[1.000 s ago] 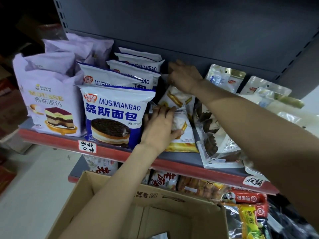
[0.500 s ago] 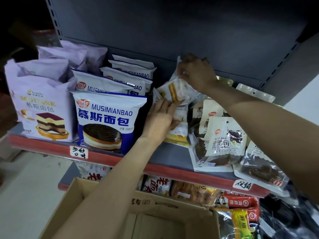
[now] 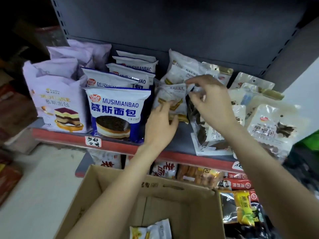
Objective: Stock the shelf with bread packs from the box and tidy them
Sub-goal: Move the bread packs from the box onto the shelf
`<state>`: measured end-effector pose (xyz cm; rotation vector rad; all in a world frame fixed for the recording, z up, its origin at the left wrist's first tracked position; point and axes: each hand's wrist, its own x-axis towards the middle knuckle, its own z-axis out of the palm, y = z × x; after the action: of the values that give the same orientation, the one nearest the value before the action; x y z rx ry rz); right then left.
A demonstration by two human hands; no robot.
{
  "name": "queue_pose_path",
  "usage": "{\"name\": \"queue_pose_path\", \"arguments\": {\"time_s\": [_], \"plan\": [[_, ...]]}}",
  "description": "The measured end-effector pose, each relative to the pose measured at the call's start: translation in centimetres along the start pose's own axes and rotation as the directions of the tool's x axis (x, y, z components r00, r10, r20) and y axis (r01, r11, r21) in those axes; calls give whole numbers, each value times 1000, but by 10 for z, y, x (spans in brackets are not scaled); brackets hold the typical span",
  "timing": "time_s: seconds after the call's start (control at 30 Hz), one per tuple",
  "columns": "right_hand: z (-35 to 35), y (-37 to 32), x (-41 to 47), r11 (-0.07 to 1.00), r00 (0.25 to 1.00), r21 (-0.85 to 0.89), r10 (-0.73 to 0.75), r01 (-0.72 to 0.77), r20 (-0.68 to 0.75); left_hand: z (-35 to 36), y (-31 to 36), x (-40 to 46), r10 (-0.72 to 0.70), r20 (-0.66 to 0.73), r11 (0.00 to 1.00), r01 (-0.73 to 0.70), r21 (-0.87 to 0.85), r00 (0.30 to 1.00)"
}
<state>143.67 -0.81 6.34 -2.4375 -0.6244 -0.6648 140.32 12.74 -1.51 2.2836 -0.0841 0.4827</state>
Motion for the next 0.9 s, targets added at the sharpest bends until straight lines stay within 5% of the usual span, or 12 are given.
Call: {"name": "queue_pose_path", "arguments": {"time_s": [0.1,0.3,0.4,0.67,0.9], "plan": [[-3,-32,-62,988,993,96,120,-120,1,-30,4,-39,-3,-12,991,1,-136,1000],[22,-72,-178,923,921,78,364,-377,137,-79,-1,-116,-117,143,992,123,-35,983],[39,-81,-232,855,824,-14,505,-519,257,-83,-22,-154,-161,296,986,163,16,942],[120,-61,-373,710,520,-204,652,-674,552,-25,-135,-241,-394,609,919,304,251,689],[191,-17,-459,426,217,-253,787,-869,578,61,-209,-288,-500,730,866,297,403,466]]}}
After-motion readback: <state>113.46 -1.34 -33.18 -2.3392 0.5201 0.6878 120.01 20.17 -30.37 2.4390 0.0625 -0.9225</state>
